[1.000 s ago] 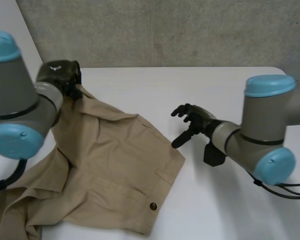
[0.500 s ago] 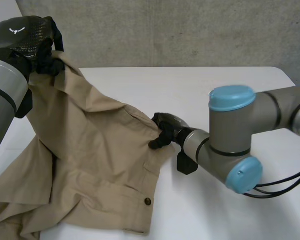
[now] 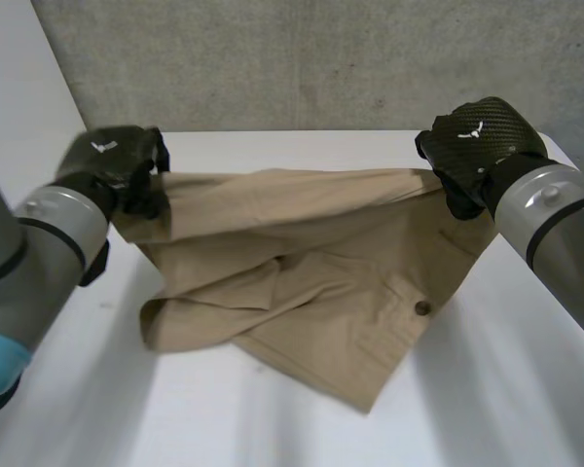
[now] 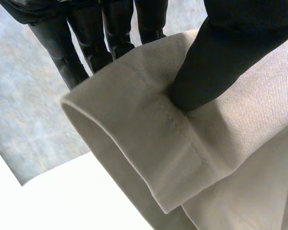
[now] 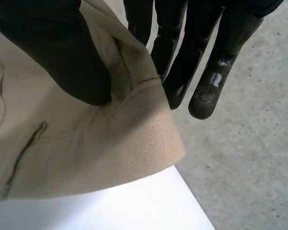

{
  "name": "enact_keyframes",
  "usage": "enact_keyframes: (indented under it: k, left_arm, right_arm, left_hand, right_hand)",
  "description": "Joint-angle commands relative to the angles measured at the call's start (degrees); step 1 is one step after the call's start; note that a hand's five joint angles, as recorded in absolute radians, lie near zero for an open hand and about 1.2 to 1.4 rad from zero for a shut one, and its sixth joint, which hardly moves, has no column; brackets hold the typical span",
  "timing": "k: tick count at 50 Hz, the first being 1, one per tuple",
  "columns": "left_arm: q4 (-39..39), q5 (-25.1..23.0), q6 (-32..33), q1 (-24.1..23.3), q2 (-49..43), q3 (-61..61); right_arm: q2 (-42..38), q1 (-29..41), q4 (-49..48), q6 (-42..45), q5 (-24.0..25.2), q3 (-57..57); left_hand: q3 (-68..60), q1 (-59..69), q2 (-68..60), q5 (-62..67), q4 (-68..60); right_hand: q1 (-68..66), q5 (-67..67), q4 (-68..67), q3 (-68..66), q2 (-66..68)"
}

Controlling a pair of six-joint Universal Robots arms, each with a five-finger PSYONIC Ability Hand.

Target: Fold the shorts.

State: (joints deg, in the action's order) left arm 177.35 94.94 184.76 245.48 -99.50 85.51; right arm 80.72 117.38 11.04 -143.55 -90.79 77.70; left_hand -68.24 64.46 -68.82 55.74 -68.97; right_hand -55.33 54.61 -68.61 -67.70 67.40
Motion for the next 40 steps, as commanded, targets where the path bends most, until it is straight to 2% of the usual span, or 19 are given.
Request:
enact_keyframes:
  k: [1,8,12,16,19,20,21,22,23,24,25,27,31,35,40]
  left_arm:
    - [0.54,-0.02,-0.10,0.09,-12.72,-8.32]
    - [2.99,-0.11,0.25,0.97,-26.43,-23.08]
    - [7.48,0.07,0.69,1.23,-33.46,-31.52]
    - [13.45,0.15,0.78,2.11,-39.18,-38.73]
    - [18.28,-0.63,1.13,2.11,-42.61,-42.17]
    - [19.34,-0.72,1.30,2.11,-43.31,-42.61]
    - [21.44,-1.07,1.83,2.11,-44.62,-42.88]
    - [22.59,-1.60,2.09,2.11,-45.16,-42.88]
    - [23.56,-2.30,2.36,2.11,-45.51,-42.79]
    - [24.96,-3.70,2.88,1.94,-46.04,-42.70]
    - [25.32,-4.32,3.23,1.94,-46.13,-42.44]
    - [25.68,-4.94,3.94,1.94,-46.04,-41.39]
    - [26.12,-5.12,5.61,1.94,-44.55,-38.05]
    - [25.68,-4.50,6.14,1.94,-38.41,-32.96]
    - [24.80,-4.59,5.96,2.02,-24.72,-18.14]
  right_arm:
    - [-13.19,0.13,-0.49,0.64,1.22,-7.90]
    - [-25.68,0.22,-5.05,6.26,0.70,-16.25]
    - [-31.40,0.13,-16.63,7.93,0.26,-20.83]
    - [-35.44,-0.05,-36.11,8.46,1.04,-21.63]
    - [-38.00,-0.40,-43.27,8.46,1.49,-21.80]
    - [-39.74,-0.31,-45.03,8.46,1.92,-21.89]
    - [-40.55,-0.31,-44.96,8.64,1.93,-22.15]
    - [-41.25,-0.31,-44.61,8.72,1.93,-22.24]
    - [-42.21,-0.31,-43.91,9.16,2.28,-22.33]
    - [-42.40,-0.31,-43.47,9.25,2.28,-22.24]
    - [-42.49,-0.31,-43.12,9.25,1.93,-22.07]
    - [-41.96,0.04,-41.81,9.08,1.75,-21.63]
    - [-37.76,-0.22,-38.91,7.51,1.58,-18.83]
    - [-30.46,-0.75,-36.18,1.88,1.23,-13.73]
    - [-19.75,-2.85,-27.15,-5.06,2.54,-4.68]
  left_hand:
    - [-11.76,15.54,-11.18,14.26,-11.03]
    - [-11.76,15.54,-11.18,14.26,-11.03]
    - [-11.76,15.54,-11.18,14.26,-11.03]
    - [-11.76,15.54,-11.18,14.26,-11.03]
    - [-11.76,15.54,-11.18,14.26,-11.03]
    - [-11.76,15.54,-11.18,14.26,-11.03]
    - [-7.12,10.90,-6.54,9.62,-6.39]
    - [7.42,-3.63,7.99,-4.91,8.15]
    - [26.71,-22.93,27.29,-24.21,27.44]
    - [58.24,-54.46,58.82,-55.74,58.97]
    - [54.41,-50.63,54.98,-51.91,55.14]
    - [58.24,-54.46,58.82,-55.74,58.97]
    - [58.24,-54.46,58.82,-55.74,58.97]
    - [58.24,-54.46,58.82,-55.74,58.97]
    - [58.24,-54.46,58.82,-55.74,58.97]
  right_hand:
    - [-24.67,15.39,-11.39,-12.30,12.60]
    - [-24.67,15.39,-11.39,-12.30,12.60]
    - [-24.67,15.39,-11.39,-12.30,12.60]
    - [-24.67,15.39,-11.39,-12.30,12.60]
    - [-24.67,15.39,-11.39,-12.30,12.60]
    - [-8.91,-0.37,4.37,3.46,-3.16]
    - [15.40,-24.68,28.67,27.76,-27.47]
    - [41.45,-50.73,54.73,53.82,-53.52]
    - [45.33,-54.61,58.61,57.70,-57.40]
    - [45.33,-54.61,58.61,57.70,-57.40]
    - [45.33,-54.61,58.61,57.70,-57.40]
    - [45.33,-54.61,58.61,57.70,-57.40]
    - [45.33,-54.61,58.61,57.70,-57.40]
    - [45.33,-54.61,58.61,57.70,-57.40]
    - [45.33,-54.61,58.61,57.70,-57.40]
